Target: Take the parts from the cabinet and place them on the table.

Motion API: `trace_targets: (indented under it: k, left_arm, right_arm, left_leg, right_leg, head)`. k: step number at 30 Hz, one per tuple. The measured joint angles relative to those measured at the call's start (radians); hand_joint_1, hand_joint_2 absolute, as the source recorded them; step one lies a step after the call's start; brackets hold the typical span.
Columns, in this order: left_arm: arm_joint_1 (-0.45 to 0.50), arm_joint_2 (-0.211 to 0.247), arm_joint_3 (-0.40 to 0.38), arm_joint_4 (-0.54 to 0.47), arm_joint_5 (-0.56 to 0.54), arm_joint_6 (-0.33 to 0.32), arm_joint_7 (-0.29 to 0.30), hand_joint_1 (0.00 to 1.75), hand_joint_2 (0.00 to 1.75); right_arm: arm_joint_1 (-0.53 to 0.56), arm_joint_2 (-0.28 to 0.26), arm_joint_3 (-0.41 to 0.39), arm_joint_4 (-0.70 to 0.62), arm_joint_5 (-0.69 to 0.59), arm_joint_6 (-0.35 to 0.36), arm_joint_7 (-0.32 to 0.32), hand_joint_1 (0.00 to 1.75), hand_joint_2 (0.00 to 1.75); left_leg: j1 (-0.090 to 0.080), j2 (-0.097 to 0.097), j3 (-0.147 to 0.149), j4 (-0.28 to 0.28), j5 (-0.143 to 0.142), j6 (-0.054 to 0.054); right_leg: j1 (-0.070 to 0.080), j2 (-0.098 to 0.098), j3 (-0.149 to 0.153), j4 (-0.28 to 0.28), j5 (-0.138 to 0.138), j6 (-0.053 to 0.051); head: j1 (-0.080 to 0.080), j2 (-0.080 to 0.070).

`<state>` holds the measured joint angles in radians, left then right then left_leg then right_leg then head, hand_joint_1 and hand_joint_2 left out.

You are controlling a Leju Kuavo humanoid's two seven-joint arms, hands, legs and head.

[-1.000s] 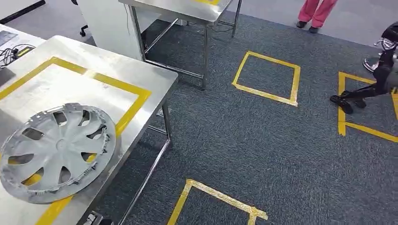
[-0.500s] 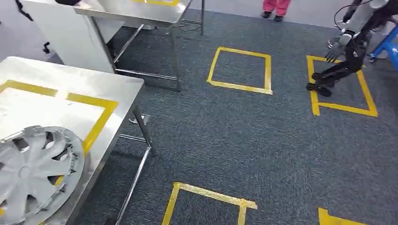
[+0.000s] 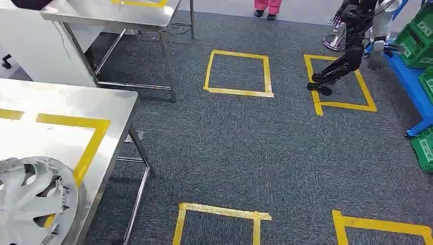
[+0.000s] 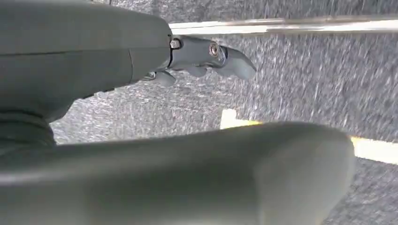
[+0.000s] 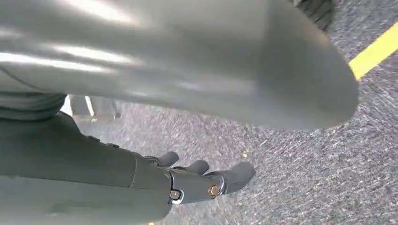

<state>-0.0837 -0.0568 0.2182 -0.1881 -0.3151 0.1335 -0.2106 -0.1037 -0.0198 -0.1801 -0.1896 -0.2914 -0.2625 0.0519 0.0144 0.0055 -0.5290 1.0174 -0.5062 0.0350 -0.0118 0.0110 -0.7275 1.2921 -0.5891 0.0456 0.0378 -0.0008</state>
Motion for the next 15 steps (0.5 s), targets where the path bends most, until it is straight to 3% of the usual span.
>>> trace_targets:
  k: [1,3,5,6,8,10,11,13,14,15]
  left_arm:
    - [0.000,-0.001,0.000,0.000,0.000,-0.001,0.003,0.00,0.00]
    - [-0.002,-0.003,0.000,0.001,-0.006,-0.007,0.018,0.00,0.00]
    - [-0.003,-0.007,-0.002,0.001,-0.015,-0.017,0.042,0.00,0.00]
    - [-0.002,-0.010,-0.004,0.001,-0.018,-0.019,0.047,0.00,0.00]
    - [-0.003,-0.012,-0.006,0.001,-0.016,-0.013,0.046,0.00,0.00]
    - [-0.004,-0.016,-0.006,0.001,-0.003,-0.001,0.032,0.00,0.00]
    - [-0.005,-0.018,-0.006,0.000,0.003,0.002,0.023,0.00,0.00]
    - [-0.006,-0.015,-0.006,0.000,0.018,0.011,-0.002,0.00,0.00]
    - [-0.005,-0.014,-0.006,0.000,0.027,0.016,-0.018,0.00,0.00]
    - [-0.004,-0.014,-0.005,0.001,0.034,0.019,-0.030,0.00,0.00]
  right_arm:
    - [0.000,0.000,0.000,0.000,0.000,0.000,0.000,0.00,0.00]
    - [0.001,0.000,0.000,0.000,0.000,-0.003,0.004,0.00,0.00]
    - [0.004,-0.003,0.001,0.000,0.006,-0.008,0.016,0.00,0.00]
    - [0.001,-0.006,0.002,0.000,0.008,-0.009,0.022,0.00,0.00]
    - [-0.005,-0.012,0.003,0.000,0.015,-0.009,0.028,0.00,0.00]
    - [0.000,-0.021,0.005,0.000,0.019,-0.005,0.031,0.00,0.00]
    - [-0.001,-0.025,0.007,0.000,0.019,-0.003,0.032,0.00,0.00]
    - [0.001,-0.025,0.011,0.000,0.024,0.006,0.032,0.00,0.00]
    - [0.001,-0.026,0.013,0.000,0.027,0.016,0.031,0.00,0.00]
    - [0.000,-0.026,0.017,-0.001,0.029,0.025,0.027,0.00,0.00]
  left_leg:
    - [-0.001,0.007,0.000,0.000,-0.001,0.000]
    - [-0.004,0.019,0.004,0.000,-0.005,0.001]
    - [-0.006,0.032,0.012,0.000,-0.011,-0.001]
    - [-0.006,0.038,0.014,-0.002,-0.013,-0.002]
    - [-0.004,0.048,0.015,-0.005,-0.017,-0.015]
    - [-0.001,0.058,0.023,-0.014,-0.017,-0.025]
    - [-0.004,0.059,0.027,-0.015,-0.022,-0.032]
    - [-0.001,0.017,0.004,0.039,-0.054,-0.035]
    - [0.000,0.005,-0.043,0.128,-0.095,-0.037]
    - [0.001,0.001,-0.078,0.194,-0.120,-0.039]
  right_leg:
    - [0.000,-0.001,-0.015,0.029,-0.005,0.000]
    - [0.001,-0.001,0.005,-0.015,0.041,-0.005]
    - [0.008,-0.016,0.110,-0.220,0.136,-0.024]
    - [0.018,-0.043,0.129,-0.267,0.126,-0.032]
    - [0.026,-0.035,0.140,-0.272,0.127,-0.040]
    - [0.030,-0.023,0.131,-0.279,0.129,-0.048]
    - [0.023,-0.018,0.165,-0.302,0.140,-0.053]
    - [0.018,-0.013,0.182,-0.324,0.145,-0.055]
    - [0.018,-0.007,0.181,-0.323,0.146,-0.064]
    - [0.018,-0.004,0.180,-0.322,0.145,-0.065]
  head:
    - [0.001,0.000]
    - [0.004,0.000]
    - [0.012,0.000]
    - [0.011,0.000]
    - [0.010,0.000]
    - [0.012,0.000]
    - [0.013,0.000]
    - [0.003,0.000]
    - [-0.005,0.000]
    - [-0.010,0.000]
